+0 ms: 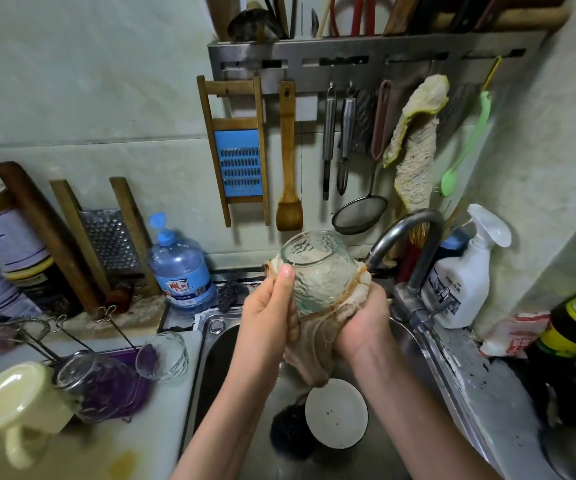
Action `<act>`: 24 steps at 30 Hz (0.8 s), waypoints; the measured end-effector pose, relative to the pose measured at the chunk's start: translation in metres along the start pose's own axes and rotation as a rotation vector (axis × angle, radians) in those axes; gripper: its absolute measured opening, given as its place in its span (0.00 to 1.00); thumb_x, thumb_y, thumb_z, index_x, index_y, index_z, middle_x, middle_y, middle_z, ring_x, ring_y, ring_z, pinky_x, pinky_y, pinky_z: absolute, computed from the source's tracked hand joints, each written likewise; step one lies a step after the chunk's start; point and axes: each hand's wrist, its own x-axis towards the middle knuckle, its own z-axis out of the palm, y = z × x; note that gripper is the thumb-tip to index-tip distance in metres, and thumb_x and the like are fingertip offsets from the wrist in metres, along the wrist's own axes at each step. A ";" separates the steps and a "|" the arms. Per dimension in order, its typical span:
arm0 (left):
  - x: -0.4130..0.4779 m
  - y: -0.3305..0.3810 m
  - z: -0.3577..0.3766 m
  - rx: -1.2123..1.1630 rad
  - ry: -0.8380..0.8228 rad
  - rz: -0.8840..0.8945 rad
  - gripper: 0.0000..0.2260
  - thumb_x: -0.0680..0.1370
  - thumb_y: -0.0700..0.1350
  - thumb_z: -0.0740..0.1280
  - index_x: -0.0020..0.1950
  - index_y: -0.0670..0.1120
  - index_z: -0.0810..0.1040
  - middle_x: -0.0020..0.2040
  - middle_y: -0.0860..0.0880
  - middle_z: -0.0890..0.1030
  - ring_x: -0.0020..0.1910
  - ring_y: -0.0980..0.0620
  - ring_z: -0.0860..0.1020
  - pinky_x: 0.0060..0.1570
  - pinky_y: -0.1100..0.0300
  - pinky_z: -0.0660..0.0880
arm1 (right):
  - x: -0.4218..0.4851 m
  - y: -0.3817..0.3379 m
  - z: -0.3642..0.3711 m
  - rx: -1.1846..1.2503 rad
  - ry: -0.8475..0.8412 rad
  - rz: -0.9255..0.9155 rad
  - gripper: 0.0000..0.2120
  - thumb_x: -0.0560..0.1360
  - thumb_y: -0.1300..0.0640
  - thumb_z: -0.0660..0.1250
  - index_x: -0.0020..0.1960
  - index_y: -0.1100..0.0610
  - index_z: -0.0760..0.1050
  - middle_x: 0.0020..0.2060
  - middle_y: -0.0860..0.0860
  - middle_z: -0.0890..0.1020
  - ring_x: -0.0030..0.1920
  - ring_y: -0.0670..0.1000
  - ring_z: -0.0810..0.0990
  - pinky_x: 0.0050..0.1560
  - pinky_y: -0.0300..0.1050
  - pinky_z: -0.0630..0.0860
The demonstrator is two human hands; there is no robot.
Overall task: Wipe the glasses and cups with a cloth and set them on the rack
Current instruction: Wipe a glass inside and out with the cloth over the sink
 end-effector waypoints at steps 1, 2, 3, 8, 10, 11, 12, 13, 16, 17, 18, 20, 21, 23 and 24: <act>0.001 -0.002 -0.002 -0.016 0.021 -0.008 0.23 0.82 0.49 0.58 0.25 0.50 0.69 0.24 0.56 0.61 0.20 0.61 0.59 0.19 0.70 0.59 | 0.001 0.001 0.000 -0.012 0.000 0.004 0.35 0.81 0.48 0.46 0.33 0.64 0.84 0.34 0.62 0.84 0.30 0.59 0.84 0.27 0.48 0.81; 0.003 -0.005 -0.006 -0.011 0.040 -0.016 0.22 0.82 0.49 0.58 0.27 0.50 0.67 0.24 0.55 0.60 0.20 0.60 0.58 0.18 0.70 0.58 | 0.005 0.004 -0.003 -0.019 0.022 0.011 0.34 0.81 0.47 0.46 0.37 0.65 0.84 0.37 0.63 0.84 0.33 0.60 0.85 0.30 0.51 0.82; 0.006 -0.006 -0.008 0.000 0.051 -0.022 0.20 0.82 0.50 0.59 0.30 0.51 0.65 0.25 0.54 0.60 0.20 0.60 0.57 0.19 0.69 0.56 | 0.008 0.006 -0.007 -0.036 0.040 0.035 0.33 0.81 0.46 0.47 0.43 0.66 0.84 0.42 0.64 0.84 0.38 0.61 0.85 0.35 0.54 0.83; 0.018 -0.005 -0.024 0.105 0.140 0.024 0.18 0.83 0.47 0.58 0.33 0.48 0.64 0.22 0.56 0.66 0.20 0.62 0.63 0.21 0.69 0.62 | -0.005 -0.005 -0.010 -0.047 0.103 0.050 0.32 0.83 0.49 0.53 0.30 0.66 0.81 0.28 0.61 0.82 0.29 0.55 0.83 0.34 0.48 0.80; 0.021 -0.008 -0.028 0.180 0.187 0.081 0.18 0.83 0.49 0.58 0.33 0.48 0.64 0.22 0.57 0.66 0.22 0.61 0.63 0.24 0.65 0.62 | -0.008 -0.007 -0.011 -0.094 0.125 0.052 0.27 0.82 0.49 0.54 0.38 0.66 0.81 0.39 0.64 0.84 0.41 0.60 0.84 0.45 0.57 0.78; 0.020 -0.010 -0.029 0.218 0.208 0.107 0.19 0.83 0.50 0.59 0.32 0.49 0.64 0.23 0.57 0.65 0.23 0.59 0.63 0.26 0.62 0.61 | -0.006 -0.006 -0.012 -0.100 0.127 0.058 0.24 0.81 0.48 0.55 0.44 0.65 0.80 0.47 0.63 0.84 0.50 0.63 0.82 0.52 0.61 0.76; 0.019 -0.012 -0.028 0.246 0.226 0.121 0.19 0.82 0.50 0.59 0.32 0.49 0.64 0.24 0.57 0.65 0.25 0.58 0.63 0.27 0.61 0.61 | -0.004 -0.002 -0.013 -0.107 0.132 0.069 0.20 0.80 0.48 0.57 0.46 0.63 0.79 0.53 0.61 0.83 0.56 0.64 0.80 0.60 0.62 0.73; 0.017 -0.013 -0.025 0.246 0.229 0.113 0.19 0.82 0.50 0.59 0.32 0.48 0.64 0.24 0.57 0.65 0.25 0.58 0.63 0.27 0.61 0.61 | -0.001 0.001 -0.013 -0.098 0.133 0.074 0.17 0.78 0.49 0.58 0.46 0.60 0.78 0.55 0.59 0.82 0.57 0.64 0.78 0.66 0.62 0.69; 0.011 -0.014 -0.016 0.062 0.171 -0.001 0.20 0.82 0.51 0.59 0.30 0.50 0.63 0.24 0.55 0.62 0.21 0.58 0.58 0.20 0.66 0.56 | 0.006 0.006 -0.011 -0.054 0.091 0.080 0.23 0.79 0.48 0.55 0.57 0.65 0.78 0.56 0.65 0.80 0.58 0.64 0.77 0.67 0.62 0.67; 0.010 -0.013 -0.015 -0.003 0.147 -0.037 0.20 0.82 0.51 0.59 0.30 0.50 0.63 0.24 0.55 0.60 0.21 0.58 0.57 0.19 0.67 0.55 | 0.007 0.007 -0.009 -0.048 0.076 0.082 0.25 0.80 0.47 0.53 0.60 0.66 0.76 0.58 0.66 0.79 0.61 0.65 0.76 0.67 0.62 0.67; 0.010 -0.014 -0.015 -0.051 0.128 -0.070 0.21 0.82 0.52 0.58 0.30 0.51 0.63 0.24 0.54 0.59 0.21 0.59 0.56 0.18 0.67 0.54 | 0.008 0.008 -0.008 -0.045 0.079 0.080 0.27 0.80 0.46 0.51 0.61 0.66 0.76 0.58 0.66 0.79 0.61 0.65 0.75 0.66 0.62 0.67; 0.010 -0.015 -0.017 -0.117 0.098 -0.119 0.21 0.82 0.53 0.57 0.30 0.51 0.62 0.24 0.55 0.58 0.20 0.60 0.55 0.17 0.68 0.54 | 0.013 0.012 -0.009 -0.038 0.081 0.086 0.29 0.81 0.45 0.49 0.54 0.67 0.80 0.51 0.65 0.82 0.54 0.65 0.79 0.58 0.61 0.71; 0.010 -0.016 -0.017 -0.134 0.092 -0.138 0.21 0.82 0.53 0.57 0.30 0.50 0.61 0.24 0.55 0.58 0.20 0.60 0.55 0.17 0.68 0.53 | 0.014 0.014 -0.010 -0.049 0.070 0.080 0.31 0.81 0.45 0.48 0.48 0.67 0.82 0.47 0.65 0.84 0.48 0.64 0.81 0.52 0.59 0.74; 0.009 -0.016 -0.015 -0.150 0.091 -0.160 0.21 0.83 0.53 0.57 0.30 0.50 0.61 0.24 0.55 0.58 0.19 0.60 0.55 0.17 0.69 0.54 | 0.015 0.019 -0.012 -0.060 0.060 0.059 0.35 0.81 0.45 0.46 0.40 0.66 0.84 0.41 0.64 0.84 0.41 0.62 0.83 0.45 0.55 0.77; 0.008 -0.015 -0.014 -0.152 0.096 -0.175 0.21 0.83 0.52 0.57 0.29 0.50 0.61 0.23 0.55 0.59 0.19 0.60 0.55 0.16 0.69 0.53 | 0.015 0.021 -0.014 -0.077 0.076 0.050 0.35 0.81 0.45 0.46 0.40 0.65 0.84 0.40 0.64 0.84 0.39 0.62 0.83 0.45 0.54 0.78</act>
